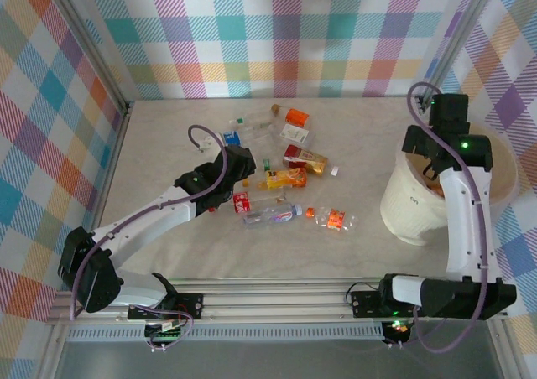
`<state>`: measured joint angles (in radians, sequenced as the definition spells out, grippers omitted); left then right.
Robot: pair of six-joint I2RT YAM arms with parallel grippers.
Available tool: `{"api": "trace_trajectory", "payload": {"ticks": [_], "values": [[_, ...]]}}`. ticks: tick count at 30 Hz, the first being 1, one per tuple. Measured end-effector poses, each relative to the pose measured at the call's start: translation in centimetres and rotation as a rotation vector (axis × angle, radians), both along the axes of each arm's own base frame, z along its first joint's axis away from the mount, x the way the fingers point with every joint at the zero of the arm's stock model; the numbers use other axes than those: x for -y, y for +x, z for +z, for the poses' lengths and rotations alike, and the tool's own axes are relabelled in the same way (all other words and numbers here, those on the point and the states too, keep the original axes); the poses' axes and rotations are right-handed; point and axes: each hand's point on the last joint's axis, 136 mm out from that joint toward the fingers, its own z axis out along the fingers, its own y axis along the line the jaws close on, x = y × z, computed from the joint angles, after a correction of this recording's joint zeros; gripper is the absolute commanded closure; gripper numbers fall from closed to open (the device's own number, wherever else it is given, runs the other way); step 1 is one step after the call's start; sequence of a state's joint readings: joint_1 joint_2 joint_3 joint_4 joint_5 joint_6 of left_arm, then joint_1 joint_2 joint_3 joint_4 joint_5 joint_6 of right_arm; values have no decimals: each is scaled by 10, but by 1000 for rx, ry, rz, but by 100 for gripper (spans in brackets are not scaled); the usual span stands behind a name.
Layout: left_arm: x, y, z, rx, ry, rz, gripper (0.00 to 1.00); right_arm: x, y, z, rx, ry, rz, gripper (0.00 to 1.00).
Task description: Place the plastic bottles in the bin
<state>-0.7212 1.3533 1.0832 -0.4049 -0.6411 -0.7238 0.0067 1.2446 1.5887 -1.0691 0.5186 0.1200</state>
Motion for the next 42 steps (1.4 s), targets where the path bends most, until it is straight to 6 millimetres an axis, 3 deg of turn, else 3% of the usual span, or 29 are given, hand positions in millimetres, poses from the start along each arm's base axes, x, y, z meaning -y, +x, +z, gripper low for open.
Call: {"api": "trace_trajectory", "payload": {"ticks": [5,10,14,16,20,25,30,34,42], "values": [[0,0,0,4,-23,14,0,-62,5,36,113,4,198,0],[-1,1,-2,7,-41,28,0,-125,9,35,120,82,434,0],[-2,0,-5,1,-49,38,0,-187,8,6,38,170,666,0],[-2,-1,-8,-3,-57,46,0,-213,4,-19,-44,204,760,0],[-5,-4,-17,-18,-62,60,0,-241,-10,-80,-230,231,851,0],[-8,-7,-28,-34,-72,82,0,-243,-38,-164,-483,230,850,0],[-12,-12,-41,-53,-82,105,0,-226,-56,-221,-615,203,775,0],[-17,-18,-52,-70,-89,116,0,-214,-65,-250,-655,189,715,0],[-16,-19,-49,-55,-133,129,0,-208,-76,-282,-704,213,647,0]]}}
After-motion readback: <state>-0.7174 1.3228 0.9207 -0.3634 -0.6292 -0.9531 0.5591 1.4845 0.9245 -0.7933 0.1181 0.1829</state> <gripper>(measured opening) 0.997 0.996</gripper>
